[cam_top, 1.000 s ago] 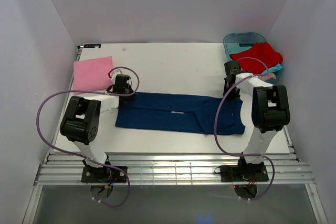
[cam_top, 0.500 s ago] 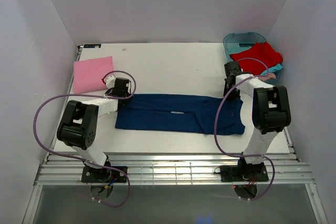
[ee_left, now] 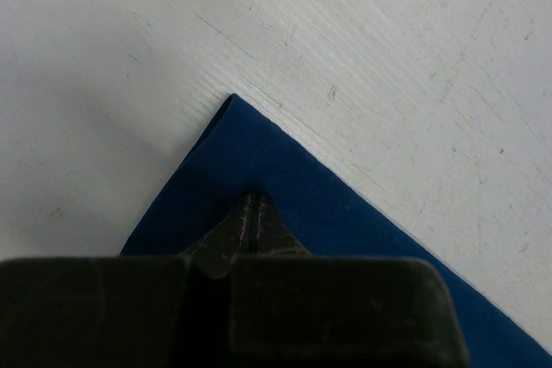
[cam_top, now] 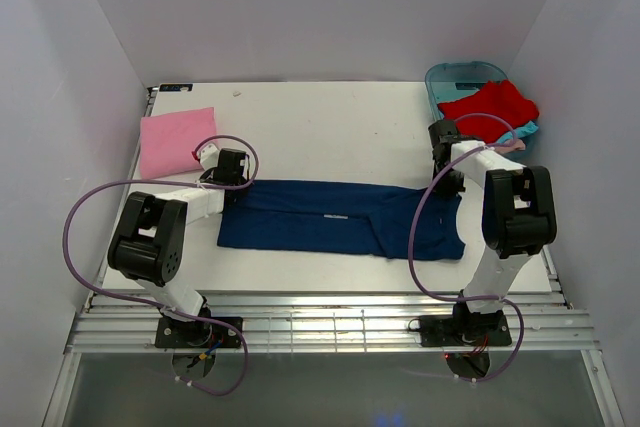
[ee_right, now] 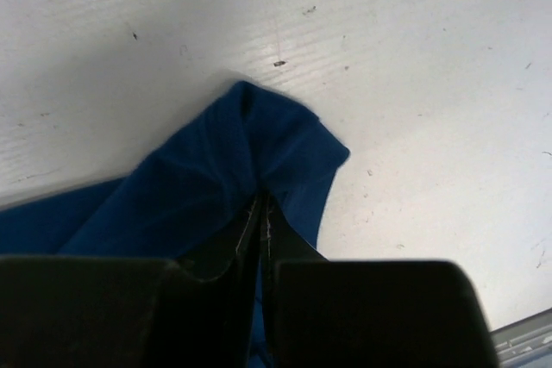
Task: Fold and stack the t-shirts
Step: Rotate the tshirt 90 degrees
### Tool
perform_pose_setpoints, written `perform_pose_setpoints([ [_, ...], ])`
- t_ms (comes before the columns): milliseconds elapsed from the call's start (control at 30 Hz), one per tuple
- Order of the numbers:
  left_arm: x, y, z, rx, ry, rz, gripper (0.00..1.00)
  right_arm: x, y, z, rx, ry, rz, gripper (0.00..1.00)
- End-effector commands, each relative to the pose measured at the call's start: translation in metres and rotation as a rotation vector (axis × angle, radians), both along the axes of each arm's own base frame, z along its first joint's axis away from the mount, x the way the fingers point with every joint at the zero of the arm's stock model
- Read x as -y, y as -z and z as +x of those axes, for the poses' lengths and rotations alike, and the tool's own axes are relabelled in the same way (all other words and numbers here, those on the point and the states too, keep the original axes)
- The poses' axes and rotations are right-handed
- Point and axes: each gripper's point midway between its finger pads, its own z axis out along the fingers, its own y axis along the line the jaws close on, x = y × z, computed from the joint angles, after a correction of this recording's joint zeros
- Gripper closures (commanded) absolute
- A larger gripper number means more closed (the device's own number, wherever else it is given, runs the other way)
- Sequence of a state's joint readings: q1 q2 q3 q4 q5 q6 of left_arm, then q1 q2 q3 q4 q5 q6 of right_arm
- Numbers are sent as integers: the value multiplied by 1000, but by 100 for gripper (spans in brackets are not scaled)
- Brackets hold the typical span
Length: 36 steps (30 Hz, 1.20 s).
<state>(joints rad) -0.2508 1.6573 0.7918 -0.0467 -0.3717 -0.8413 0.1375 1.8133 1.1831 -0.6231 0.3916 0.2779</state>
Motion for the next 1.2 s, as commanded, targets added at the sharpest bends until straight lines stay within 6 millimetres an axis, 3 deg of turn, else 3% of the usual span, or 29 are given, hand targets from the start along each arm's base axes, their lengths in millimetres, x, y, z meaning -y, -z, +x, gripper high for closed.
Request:
perform_pose_setpoints([
  [0, -24, 35, -45, -196, -6, 96, 100, 10, -21, 8, 26, 5, -42, 92],
  [233, -23, 33, -41, -189, 7, 96, 100, 0, 5, 27, -32, -15, -6, 92],
  [433, -15, 28, -32, -176, 51, 85, 100, -11, -5, 42, 20, -19, 51, 92],
  [700, -15, 29, -32, -176, 55, 81, 100, -18, -7, 38, 24, -31, 93, 92],
  [800, -15, 32, -35, -182, 55, 82, 100, -19, 0, 34, 17, -30, 105, 92],
  [967, -15, 32, -37, -188, 53, 80, 100, -19, 31, 20, -66, -21, 105, 92],
  [1167, -21, 33, -47, -212, 19, 90, 100, -22, 45, 34, -97, -20, 109, 92],
])
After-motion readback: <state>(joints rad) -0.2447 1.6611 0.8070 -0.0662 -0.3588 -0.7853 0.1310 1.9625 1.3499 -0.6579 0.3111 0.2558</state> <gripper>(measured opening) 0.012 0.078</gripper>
